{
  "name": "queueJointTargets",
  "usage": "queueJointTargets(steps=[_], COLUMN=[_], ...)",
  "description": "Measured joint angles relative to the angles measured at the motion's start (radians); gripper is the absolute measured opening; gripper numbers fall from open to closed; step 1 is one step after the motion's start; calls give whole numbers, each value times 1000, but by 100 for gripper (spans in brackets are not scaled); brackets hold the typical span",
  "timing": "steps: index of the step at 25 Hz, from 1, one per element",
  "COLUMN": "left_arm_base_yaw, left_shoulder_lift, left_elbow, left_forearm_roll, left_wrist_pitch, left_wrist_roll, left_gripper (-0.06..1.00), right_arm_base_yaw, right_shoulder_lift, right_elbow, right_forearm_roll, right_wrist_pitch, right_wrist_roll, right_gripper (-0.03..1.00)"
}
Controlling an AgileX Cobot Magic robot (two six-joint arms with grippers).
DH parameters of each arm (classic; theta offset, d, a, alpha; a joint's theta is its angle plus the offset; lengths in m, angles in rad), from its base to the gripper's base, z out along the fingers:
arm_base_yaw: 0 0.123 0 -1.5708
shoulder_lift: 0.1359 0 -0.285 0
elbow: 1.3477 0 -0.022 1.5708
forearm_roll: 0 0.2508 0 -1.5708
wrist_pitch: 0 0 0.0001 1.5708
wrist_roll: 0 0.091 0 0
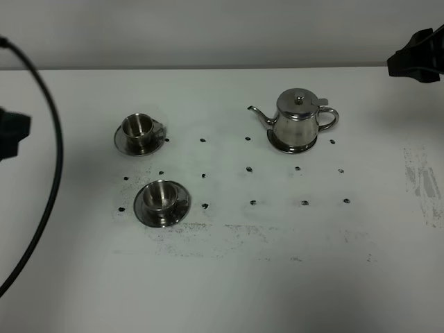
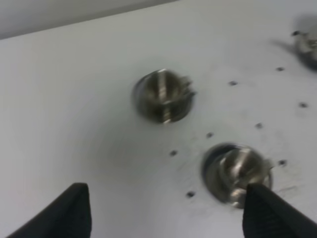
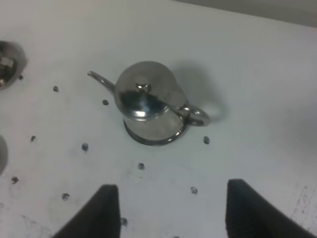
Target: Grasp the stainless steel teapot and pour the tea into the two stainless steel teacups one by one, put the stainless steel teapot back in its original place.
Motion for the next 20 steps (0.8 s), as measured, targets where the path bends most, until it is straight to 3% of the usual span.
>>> queueJointTargets(steps=[4, 7, 12, 20], left_arm_base_yaw=[0, 0, 0, 0], left_shoulder_lift=[-238, -392, -600, -796], left_elbow=[87, 107, 134, 380], left_forearm_roll=[193, 247, 216, 145], left_wrist_pitch=[101, 244, 446, 457], left_wrist_roll=[-191, -242, -257, -263], left_gripper=[62, 62, 62, 62], right_arm_base_yaw=[0, 0, 0, 72], right_shoulder_lift=[-9, -9, -11, -11], right_elbow=[36, 37, 37, 37], right_forearm_roll=[0, -1, -1, -3], right_wrist_pitch=[-22, -19, -16, -24], right_wrist_roll=[0, 0, -4, -27], right_gripper=[46, 47, 47, 47])
